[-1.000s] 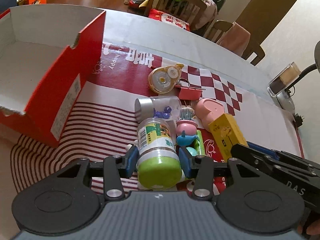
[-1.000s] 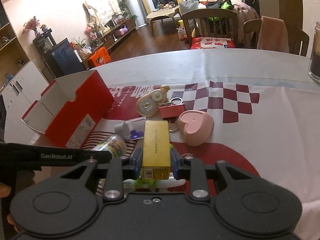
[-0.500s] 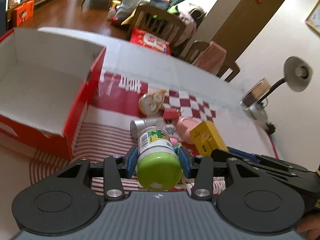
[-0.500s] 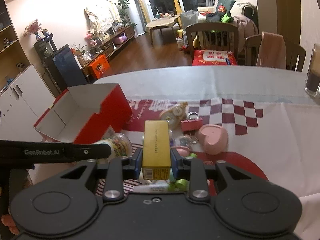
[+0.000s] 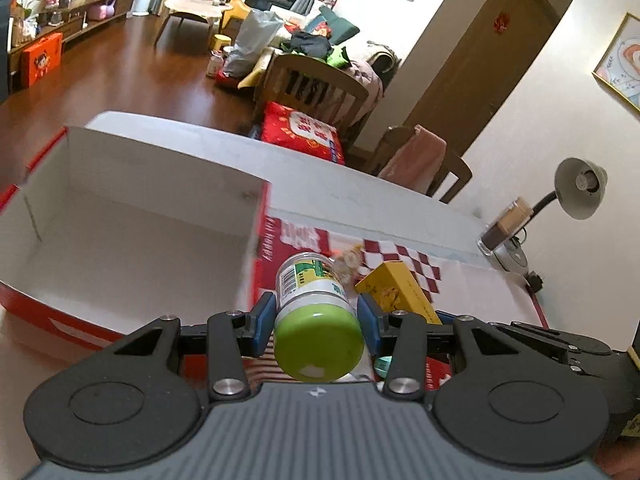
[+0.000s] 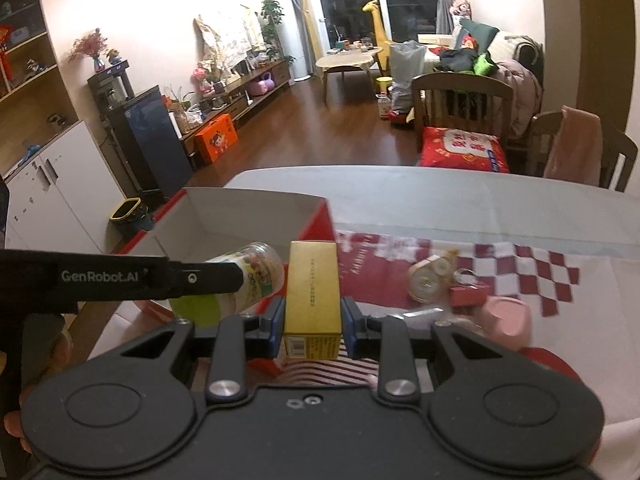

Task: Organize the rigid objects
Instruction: 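Carry jar in left tool into shoebox while right tool carries yellow box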

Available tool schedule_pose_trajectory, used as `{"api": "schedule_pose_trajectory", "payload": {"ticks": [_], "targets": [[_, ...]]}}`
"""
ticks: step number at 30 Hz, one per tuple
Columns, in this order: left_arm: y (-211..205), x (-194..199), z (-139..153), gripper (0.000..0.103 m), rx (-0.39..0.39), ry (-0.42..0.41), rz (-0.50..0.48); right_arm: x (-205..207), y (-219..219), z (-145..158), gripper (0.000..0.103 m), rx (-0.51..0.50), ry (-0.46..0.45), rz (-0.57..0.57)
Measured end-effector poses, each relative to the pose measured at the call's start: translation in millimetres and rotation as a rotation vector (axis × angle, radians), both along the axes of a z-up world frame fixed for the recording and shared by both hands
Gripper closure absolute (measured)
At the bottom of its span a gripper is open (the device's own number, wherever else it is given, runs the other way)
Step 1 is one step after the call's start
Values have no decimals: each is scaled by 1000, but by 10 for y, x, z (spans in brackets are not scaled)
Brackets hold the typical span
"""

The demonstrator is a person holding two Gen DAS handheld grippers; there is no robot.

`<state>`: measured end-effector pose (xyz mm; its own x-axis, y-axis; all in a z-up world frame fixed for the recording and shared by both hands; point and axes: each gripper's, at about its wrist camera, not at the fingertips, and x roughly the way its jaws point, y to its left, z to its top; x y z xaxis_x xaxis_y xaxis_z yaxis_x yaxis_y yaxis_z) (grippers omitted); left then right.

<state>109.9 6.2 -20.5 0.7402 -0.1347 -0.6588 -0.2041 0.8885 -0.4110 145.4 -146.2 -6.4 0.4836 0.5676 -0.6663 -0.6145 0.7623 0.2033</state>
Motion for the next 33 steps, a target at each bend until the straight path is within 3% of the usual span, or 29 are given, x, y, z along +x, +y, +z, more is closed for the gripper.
{"api": "schedule_pose_trajectory", "payload": {"ticks": [14, 33], "targets": [[948, -78, -109, 59, 68, 16, 38, -3, 948, -136, 75, -53, 1, 35], [1690, 339, -754, 59, 176, 101, 61, 309, 1905, -823, 75, -266, 34, 51]]}}
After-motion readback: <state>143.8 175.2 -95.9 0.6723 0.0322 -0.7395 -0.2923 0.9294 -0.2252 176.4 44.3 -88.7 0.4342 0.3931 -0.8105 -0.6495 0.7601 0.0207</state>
